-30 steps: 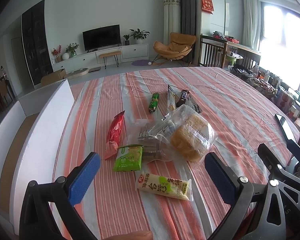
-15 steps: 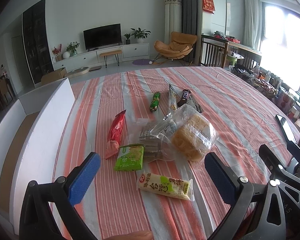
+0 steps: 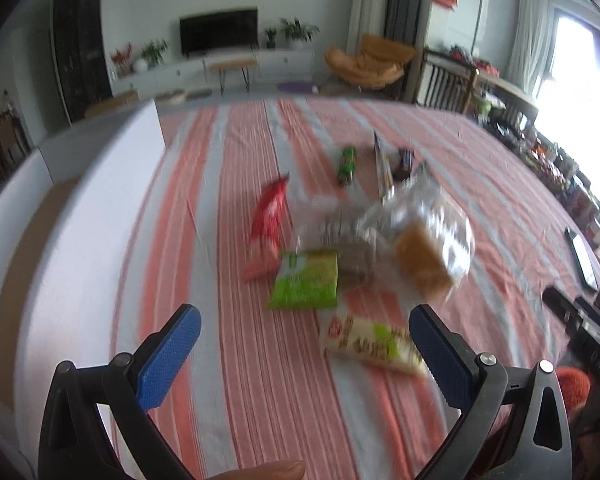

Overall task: Organize snacks
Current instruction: 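Move left tool toward red snack bag while right tool grasps white-green rice cracker bar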

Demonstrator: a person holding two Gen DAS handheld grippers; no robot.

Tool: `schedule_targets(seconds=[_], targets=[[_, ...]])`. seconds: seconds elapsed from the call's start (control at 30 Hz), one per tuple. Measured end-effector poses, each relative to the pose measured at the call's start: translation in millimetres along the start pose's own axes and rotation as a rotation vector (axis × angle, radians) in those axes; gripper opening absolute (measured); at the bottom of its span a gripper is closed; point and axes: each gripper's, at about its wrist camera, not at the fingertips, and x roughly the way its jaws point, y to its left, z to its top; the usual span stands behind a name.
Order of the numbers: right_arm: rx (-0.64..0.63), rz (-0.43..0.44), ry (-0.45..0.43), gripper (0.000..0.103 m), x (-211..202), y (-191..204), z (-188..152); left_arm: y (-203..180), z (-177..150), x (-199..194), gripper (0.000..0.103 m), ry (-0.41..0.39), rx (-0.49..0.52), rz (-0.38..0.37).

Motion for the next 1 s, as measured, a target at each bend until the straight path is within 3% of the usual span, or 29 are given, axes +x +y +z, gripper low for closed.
schedule_targets(seconds=[0.2,0.37,0.57,0.7,1.0], targets=[[-0.032,0.027,0.096,0.092,11,8,-3,-6,-5,8,0.103,0.053,0.028,-0.007],[-0.007,0.035,0.103,0.092,11,2,-2,-18,4,19,0.103,0.101,0.015,-0.014],[0.016,0.041,0.103,0.092,7,-3,1,-53,13,57,0.103,0.183,0.007,0.104],[0.041,0.055,0.100,0.092,10,-8,5,-69,0,72,0.103,0.209,0.087,0.185],[0.060,0.073,0.106,0.092,11,-13,6,-46,-4,65,0.103,0.196,0.071,0.192]])
